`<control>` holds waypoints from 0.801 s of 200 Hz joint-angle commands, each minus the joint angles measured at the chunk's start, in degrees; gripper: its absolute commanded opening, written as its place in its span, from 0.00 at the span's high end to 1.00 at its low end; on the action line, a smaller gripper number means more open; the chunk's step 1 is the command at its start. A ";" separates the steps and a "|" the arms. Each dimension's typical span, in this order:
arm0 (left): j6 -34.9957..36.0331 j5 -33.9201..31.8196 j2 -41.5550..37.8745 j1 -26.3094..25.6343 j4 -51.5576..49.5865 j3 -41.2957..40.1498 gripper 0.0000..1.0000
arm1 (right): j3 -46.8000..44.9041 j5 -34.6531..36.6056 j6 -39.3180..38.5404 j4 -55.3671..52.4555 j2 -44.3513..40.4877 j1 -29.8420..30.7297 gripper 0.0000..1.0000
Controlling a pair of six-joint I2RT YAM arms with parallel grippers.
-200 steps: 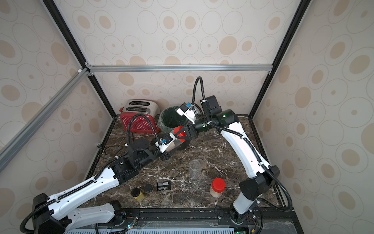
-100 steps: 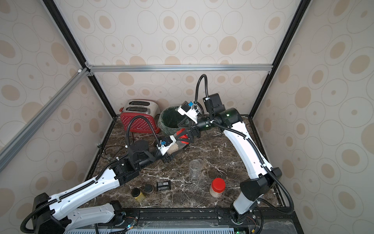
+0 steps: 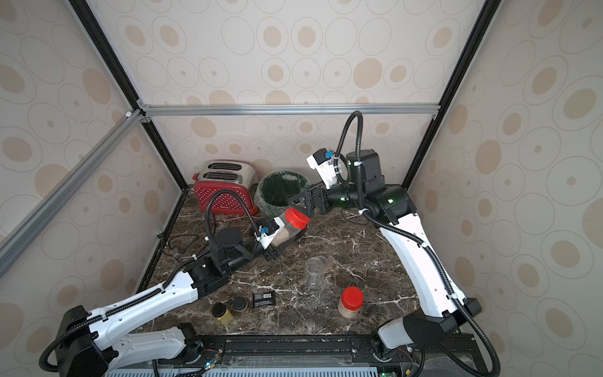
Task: Empty expired oatmeal from jars
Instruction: Unscrew the lid from the jar.
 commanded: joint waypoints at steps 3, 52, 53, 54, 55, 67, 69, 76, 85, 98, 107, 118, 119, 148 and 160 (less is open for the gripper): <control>0.70 -0.38 1.12 -0.08 4.19 1.69 0.36 | -4.83 7.67 5.00 2.28 -3.64 -0.17 0.01; -1.32 0.38 2.17 -0.10 2.25 4.27 0.37 | -8.85 8.33 7.87 -1.33 -6.19 -0.23 0.01; -1.37 0.45 2.19 -0.11 2.33 4.20 0.37 | -8.95 8.29 7.93 -1.37 -6.28 -0.24 0.01; -1.39 0.44 2.24 -0.11 2.37 4.17 0.37 | -9.05 8.26 7.96 -1.44 -6.37 -0.24 0.01; -1.44 0.52 2.27 -0.11 2.43 4.15 0.37 | -9.19 8.21 8.10 -1.47 -6.46 -0.29 0.02; -2.17 0.61 2.76 -0.06 3.59 3.67 0.37 | -11.25 6.94 9.44 -1.52 -7.49 -0.54 0.02; -2.19 0.58 2.78 -0.10 3.65 3.62 0.36 | -11.65 6.60 9.60 -1.51 -7.67 -0.60 0.01; -1.97 0.55 2.76 -0.06 3.11 3.90 0.37 | -12.87 6.07 10.27 -1.08 -8.16 -0.74 0.01; -1.40 -0.04 2.52 0.04 2.51 4.21 0.37 | -13.83 5.76 11.19 -0.10 -8.52 -0.86 0.02; -0.79 -0.58 2.29 0.55 2.91 3.75 0.37 | -14.36 5.17 11.90 1.78 -8.02 -1.12 0.01; -1.34 -0.04 2.37 1.18 3.90 3.23 0.37 | -13.37 4.53 12.69 1.44 -6.93 -1.59 0.00; -1.75 0.51 2.63 1.41 4.55 3.12 0.37 | -12.27 2.43 13.42 0.63 -5.60 -2.14 0.00; -1.71 0.56 2.73 1.44 4.62 3.15 0.37 | -12.25 2.26 13.47 0.62 -5.55 -2.12 0.00; -1.39 2.44 4.03 1.41 5.81 3.70 0.37 | -13.50 1.79 14.75 1.70 -6.53 -2.15 0.03; -1.45 3.04 4.39 1.44 6.47 3.96 0.37 | -13.85 2.09 14.50 2.39 -7.35 -2.21 0.03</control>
